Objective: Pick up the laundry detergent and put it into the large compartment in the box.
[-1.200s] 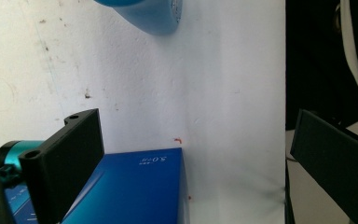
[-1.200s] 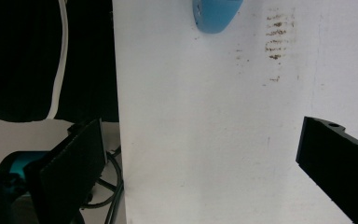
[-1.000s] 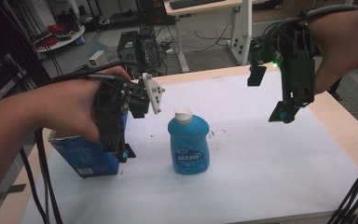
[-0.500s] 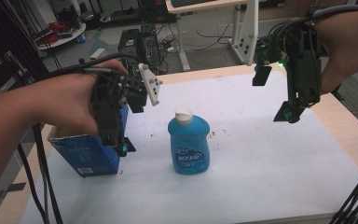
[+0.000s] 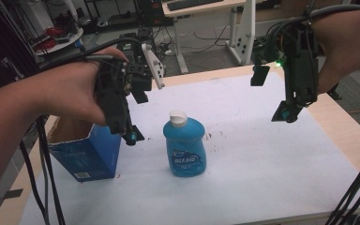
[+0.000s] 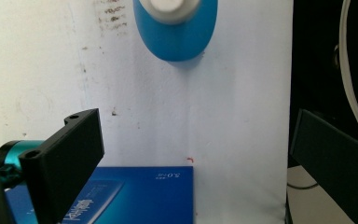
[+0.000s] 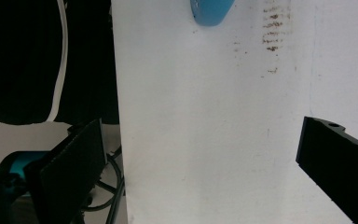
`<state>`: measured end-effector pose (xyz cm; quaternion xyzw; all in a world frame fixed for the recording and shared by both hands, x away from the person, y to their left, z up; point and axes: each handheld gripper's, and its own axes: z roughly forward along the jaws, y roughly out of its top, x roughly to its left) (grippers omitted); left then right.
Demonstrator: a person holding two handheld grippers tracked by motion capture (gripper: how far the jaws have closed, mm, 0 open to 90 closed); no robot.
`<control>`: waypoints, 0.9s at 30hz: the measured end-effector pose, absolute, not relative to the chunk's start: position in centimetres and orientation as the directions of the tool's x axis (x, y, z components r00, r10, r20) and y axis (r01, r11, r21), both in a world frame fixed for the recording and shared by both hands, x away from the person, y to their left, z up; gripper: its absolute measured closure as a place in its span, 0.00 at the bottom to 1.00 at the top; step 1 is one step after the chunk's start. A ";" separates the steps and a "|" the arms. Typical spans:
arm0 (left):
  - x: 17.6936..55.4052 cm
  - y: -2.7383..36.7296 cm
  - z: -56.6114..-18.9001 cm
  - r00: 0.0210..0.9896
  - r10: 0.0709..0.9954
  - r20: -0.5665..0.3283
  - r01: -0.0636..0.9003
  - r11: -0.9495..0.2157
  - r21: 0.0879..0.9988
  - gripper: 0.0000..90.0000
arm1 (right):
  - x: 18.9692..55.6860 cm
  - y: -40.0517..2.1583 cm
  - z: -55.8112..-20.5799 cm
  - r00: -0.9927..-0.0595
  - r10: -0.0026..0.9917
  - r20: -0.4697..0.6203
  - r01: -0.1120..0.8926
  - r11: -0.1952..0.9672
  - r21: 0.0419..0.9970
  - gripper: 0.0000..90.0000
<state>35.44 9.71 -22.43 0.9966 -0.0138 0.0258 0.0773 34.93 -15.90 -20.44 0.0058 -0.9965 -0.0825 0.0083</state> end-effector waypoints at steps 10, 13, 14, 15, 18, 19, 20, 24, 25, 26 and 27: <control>36.1 8.0 -22.9 0.999 -0.020 0.034 -0.025 -0.984 0.174 0.03 | 34.9 -16.6 -20.3 -1.000 -0.007 0.012 -0.005 0.985 0.170 0.01; 36.3 7.4 -23.2 0.999 -0.026 0.028 -0.030 -0.985 0.171 0.03 | 34.9 -16.8 -20.3 -1.000 -0.008 0.014 -0.005 0.984 0.177 0.01; 36.3 7.3 -23.3 0.999 -0.029 0.028 -0.033 -0.985 0.171 0.03 | 34.9 -16.8 -20.3 -1.000 -0.006 0.015 -0.003 0.985 0.174 0.01; 36.3 7.0 -23.5 0.999 -0.031 0.029 -0.035 -0.985 0.168 0.03 | 34.9 -16.9 -20.3 -1.000 -0.003 0.016 0.000 0.985 0.174 0.01; 36.4 6.7 -23.7 0.999 -0.033 0.023 -0.036 -0.985 0.167 0.03 | 34.9 -16.9 -20.3 -1.000 -0.005 0.018 -0.002 0.985 0.174 0.01; 36.6 6.2 -24.0 0.999 -0.033 0.018 -0.036 -0.985 0.171 0.03 | 34.9 -17.0 -20.2 -1.000 -0.002 0.016 0.001 0.985 0.173 0.01; 36.7 6.0 -24.1 0.999 -0.034 0.012 -0.035 -0.984 0.173 0.03 | 34.9 -17.1 -20.2 -1.000 0.001 0.016 0.004 0.985 0.174 0.01; 36.8 5.2 -24.7 0.999 -0.034 0.009 -0.035 -0.985 0.171 0.03 | 35.0 -17.2 -20.2 -1.000 -0.001 0.015 0.002 0.984 0.176 0.01; 36.8 5.2 -24.7 0.999 -0.034 0.009 -0.035 -0.985 0.171 0.03 | 35.0 -17.2 -20.2 -1.000 -0.001 0.015 0.002 0.984 0.176 0.01; 36.9 4.9 -24.9 1.000 -0.031 0.001 -0.031 -0.986 0.165 0.03 | 35.0 -17.3 -20.2 -1.000 0.003 0.017 0.006 0.984 0.177 0.01; 37.0 4.7 -25.1 0.999 -0.032 0.006 -0.033 -0.987 0.159 0.03 | 35.0 -17.3 -20.2 -1.000 0.000 0.018 0.003 0.984 0.178 0.01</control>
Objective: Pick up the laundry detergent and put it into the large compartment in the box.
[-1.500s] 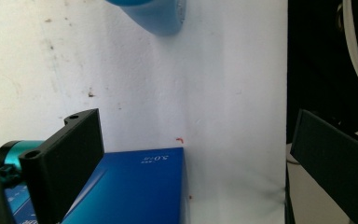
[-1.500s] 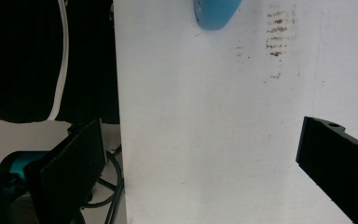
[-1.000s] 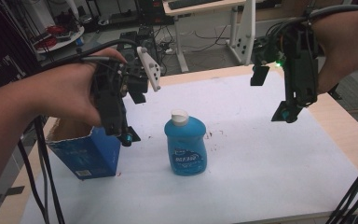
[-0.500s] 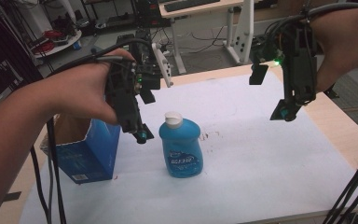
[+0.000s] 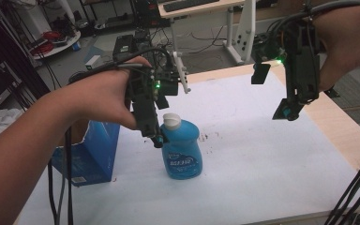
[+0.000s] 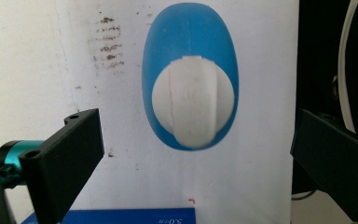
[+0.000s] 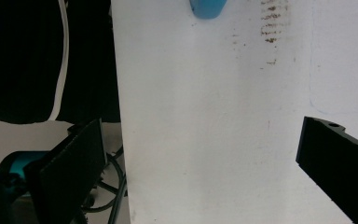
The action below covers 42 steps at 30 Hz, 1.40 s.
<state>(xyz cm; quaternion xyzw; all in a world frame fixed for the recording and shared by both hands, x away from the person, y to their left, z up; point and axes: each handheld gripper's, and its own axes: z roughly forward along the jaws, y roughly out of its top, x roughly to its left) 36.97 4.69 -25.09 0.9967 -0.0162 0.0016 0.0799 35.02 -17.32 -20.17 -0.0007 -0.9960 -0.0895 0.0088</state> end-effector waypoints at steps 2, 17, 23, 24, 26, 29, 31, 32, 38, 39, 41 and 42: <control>37.0 4.3 -25.5 1.000 -0.031 -0.003 -0.030 -0.987 0.158 0.03 | 35.1 -17.4 -20.2 -1.000 -0.002 0.017 0.002 0.984 0.179 0.01; 37.1 2.8 -27.7 0.999 -0.035 -0.023 -0.032 -0.992 0.123 0.03 | 35.0 -17.2 -20.4 -1.000 0.001 0.019 0.004 0.985 0.171 0.01; 37.0 2.2 -28.6 0.999 -0.037 -0.014 -0.036 -0.994 0.099 0.03 | 35.0 -17.0 -20.6 -1.000 -0.002 0.019 0.001 0.985 0.172 0.01; 36.9 2.1 -28.7 0.999 -0.039 -0.009 -0.038 -0.995 0.094 0.03 | 35.0 -17.0 -20.6 -1.000 -0.003 0.019 0.000 0.986 0.167 0.01; 36.9 2.0 -28.9 0.999 -0.035 -0.007 -0.035 -0.995 0.089 0.03 | 35.0 -16.9 -20.7 -1.000 -0.006 0.020 -0.003 0.986 0.169 0.01; 36.8 1.7 -29.2 0.999 -0.036 0.012 -0.036 -0.997 0.065 0.03 | 35.0 -16.9 -20.8 -1.000 -0.004 0.021 -0.001 0.986 0.167 0.01; 36.8 1.6 -29.3 0.999 -0.030 0.015 -0.031 -0.998 0.062 0.03 | 35.0 -16.9 -20.8 -1.000 -0.004 0.020 -0.001 0.986 0.167 0.01; 36.8 1.6 -29.3 0.999 -0.029 0.021 -0.030 -0.998 0.060 0.03 | 35.0 -16.9 -20.8 -1.000 -0.005 0.019 -0.002 0.986 0.168 0.01; 36.9 1.4 -29.6 0.999 -0.030 0.023 -0.031 -0.998 0.047 0.03 | 35.0 -16.9 -20.9 -1.000 0.001 0.022 0.005 0.986 0.168 0.01; 36.8 1.4 -29.7 0.999 -0.026 0.023 -0.027 -0.999 0.041 0.03 | 35.0 -16.9 -20.9 -1.000 0.000 0.021 0.004 0.986 0.169 0.01; 36.8 1.3 -29.8 1.000 -0.023 0.021 -0.024 -0.999 0.035 0.03 | 35.1 -16.9 -21.0 -1.000 -0.007 0.021 -0.003 0.985 0.171 0.01; 36.8 1.2 -29.9 1.000 -0.024 0.021 -0.024 -0.999 0.037 0.03 | 35.1 -16.9 -21.1 -1.000 -0.006 0.021 -0.003 0.985 0.171 0.01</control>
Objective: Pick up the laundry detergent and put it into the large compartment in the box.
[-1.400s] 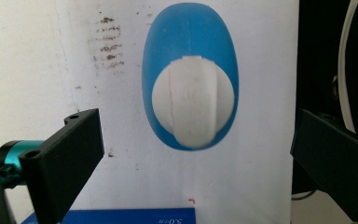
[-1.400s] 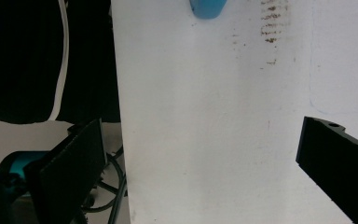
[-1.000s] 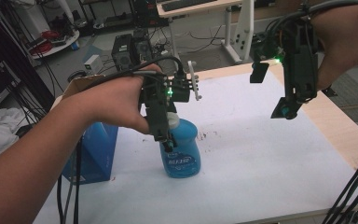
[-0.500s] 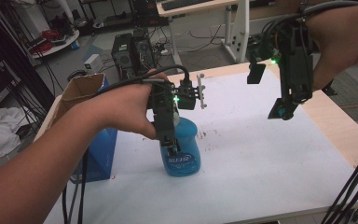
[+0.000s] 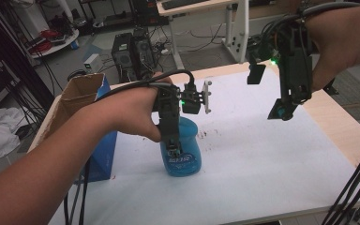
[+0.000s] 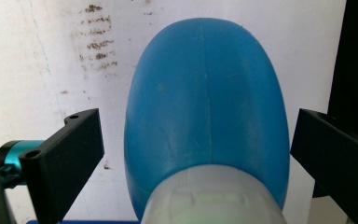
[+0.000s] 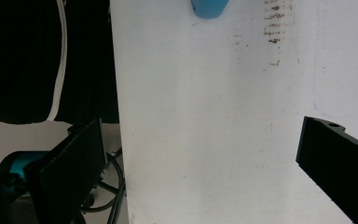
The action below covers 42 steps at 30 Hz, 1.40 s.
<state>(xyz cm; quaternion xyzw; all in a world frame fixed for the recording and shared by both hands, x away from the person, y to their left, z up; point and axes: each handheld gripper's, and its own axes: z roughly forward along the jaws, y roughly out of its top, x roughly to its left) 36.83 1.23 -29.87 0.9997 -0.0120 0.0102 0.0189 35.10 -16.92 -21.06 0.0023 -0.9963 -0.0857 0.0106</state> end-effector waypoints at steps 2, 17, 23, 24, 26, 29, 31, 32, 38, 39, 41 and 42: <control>36.8 1.1 -29.8 0.999 -0.026 0.021 -0.027 -0.999 0.032 0.04 | 35.1 -17.0 -21.2 -1.000 -0.004 0.024 0.000 0.986 0.169 0.01; 36.8 1.2 -29.8 0.999 -0.018 0.033 -0.020 -0.999 0.041 0.10 | 35.4 -16.9 -21.3 -1.000 -0.003 0.023 0.001 0.986 0.169 0.01; 36.8 1.1 -29.8 0.999 -0.022 0.032 -0.023 -0.999 0.037 0.12 | 35.3 -16.8 -21.3 -1.000 -0.003 0.021 0.001 0.985 0.170 0.01; 36.7 1.1 -29.8 0.999 -0.024 0.037 -0.025 -0.999 0.034 0.12 | 35.3 -16.7 -21.4 -1.000 -0.004 0.021 -0.001 0.985 0.170 0.01; 36.7 1.1 -29.9 0.999 -0.022 0.033 -0.023 -0.999 0.030 0.12 | 35.3 -16.7 -21.4 -1.000 -0.006 0.022 -0.002 0.986 0.168 0.01; 36.7 1.1 -29.9 0.999 -0.022 0.033 -0.023 -0.999 0.030 0.13 | 35.3 -16.7 -21.4 -1.000 -0.005 0.022 -0.001 0.986 0.168 0.01; 36.8 1.1 -29.9 0.999 -0.022 0.038 -0.023 -0.999 0.028 0.15 | 35.4 -16.7 -21.4 -1.000 -0.004 0.017 -0.001 0.985 0.170 0.01; 36.8 1.1 -29.9 0.999 -0.023 0.038 -0.024 -0.999 0.027 0.15 | 35.4 -16.7 -21.4 -1.000 -0.004 0.017 -0.001 0.986 0.169 0.01; 36.9 1.1 -29.9 0.999 -0.029 0.040 -0.029 -0.999 0.022 0.19 | 35.4 -16.6 -21.4 -1.000 -0.003 0.017 0.000 0.986 0.169 0.01; 36.9 1.1 -29.9 0.999 -0.029 0.043 -0.030 -0.999 0.022 0.20 | 35.4 -16.6 -21.4 -1.000 -0.002 0.015 0.001 0.986 0.168 0.01; 36.9 1.1 -29.9 0.999 -0.024 0.041 -0.025 -0.999 0.026 0.20 | 35.3 -16.6 -21.5 -1.000 -0.002 0.016 0.001 0.986 0.166 0.01; 36.9 1.0 -29.9 0.999 -0.028 0.044 -0.029 -0.999 0.027 0.20 | 35.4 -16.6 -21.5 -1.000 -0.007 0.016 -0.004 0.986 0.166 0.01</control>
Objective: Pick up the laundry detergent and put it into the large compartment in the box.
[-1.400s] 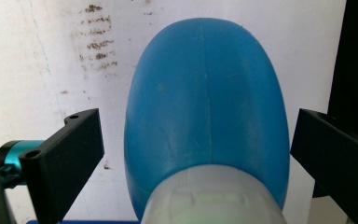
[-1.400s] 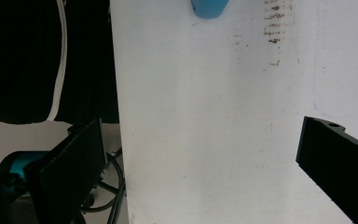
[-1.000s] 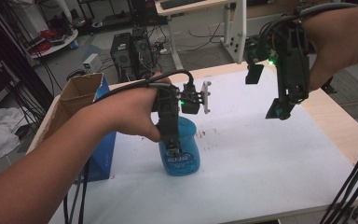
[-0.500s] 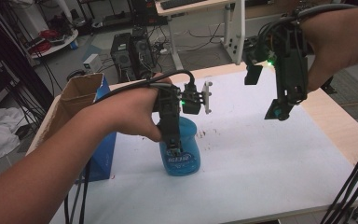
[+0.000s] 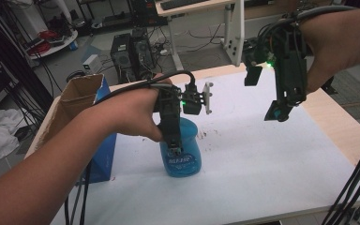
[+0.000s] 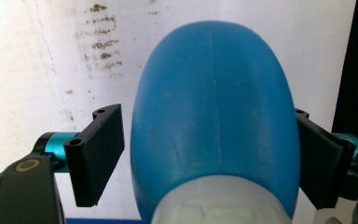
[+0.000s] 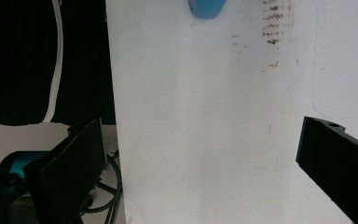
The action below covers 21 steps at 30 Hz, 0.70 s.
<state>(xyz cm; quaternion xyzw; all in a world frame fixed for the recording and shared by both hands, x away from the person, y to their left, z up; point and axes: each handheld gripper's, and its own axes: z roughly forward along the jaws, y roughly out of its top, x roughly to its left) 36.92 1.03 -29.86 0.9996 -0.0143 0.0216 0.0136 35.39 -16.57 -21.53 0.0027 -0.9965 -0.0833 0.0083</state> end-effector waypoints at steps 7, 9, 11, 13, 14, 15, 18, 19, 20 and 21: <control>36.8 1.0 -29.9 0.998 -0.028 0.048 -0.029 -0.999 0.020 0.22 | 35.4 -16.6 -21.6 -1.000 -0.004 0.016 -0.001 0.986 0.167 0.01; 36.9 1.0 -29.9 0.998 -0.025 0.050 -0.026 -0.999 0.018 0.24 | 35.4 -16.5 -21.6 -1.000 -0.005 0.017 -0.002 0.986 0.166 0.01; 36.9 1.1 -29.9 0.998 -0.026 0.050 -0.027 -0.999 0.017 0.24 | 35.4 -16.6 -21.6 -1.000 -0.005 0.017 -0.002 0.986 0.168 0.01; 36.9 1.1 -29.9 0.998 -0.028 0.052 -0.029 -0.999 0.018 0.26 | 35.4 -16.6 -21.6 -1.000 0.000 0.017 0.002 0.986 0.167 0.01; 36.8 1.1 -29.9 0.998 -0.027 0.054 -0.028 -0.999 0.019 0.26 | 35.4 -16.6 -21.7 -1.000 0.001 0.018 0.004 0.986 0.167 0.01; 36.9 1.1 -29.9 0.998 -0.027 0.055 -0.028 -0.999 0.019 0.26 | 35.4 -16.6 -21.7 -1.000 0.001 0.017 0.004 0.986 0.168 0.01; 36.9 1.0 -29.9 0.998 -0.029 0.053 -0.030 -0.999 0.018 0.26 | 35.5 -16.6 -21.7 -1.000 -0.002 0.019 0.001 0.986 0.168 0.01; 36.9 1.0 -29.9 0.998 -0.029 0.053 -0.030 -0.999 0.018 0.27 | 35.5 -16.6 -21.7 -1.000 -0.002 0.019 0.001 0.986 0.168 0.01; 36.8 1.0 -30.0 0.998 -0.029 0.055 -0.030 -0.999 0.014 0.27 | 35.5 -16.6 -21.8 -1.000 -0.003 0.019 0.000 0.985 0.170 0.01; 36.8 1.0 -30.0 0.998 -0.029 0.058 -0.030 -0.999 0.015 0.28 | 35.5 -16.6 -21.8 -1.000 -0.003 0.019 0.001 0.986 0.168 0.01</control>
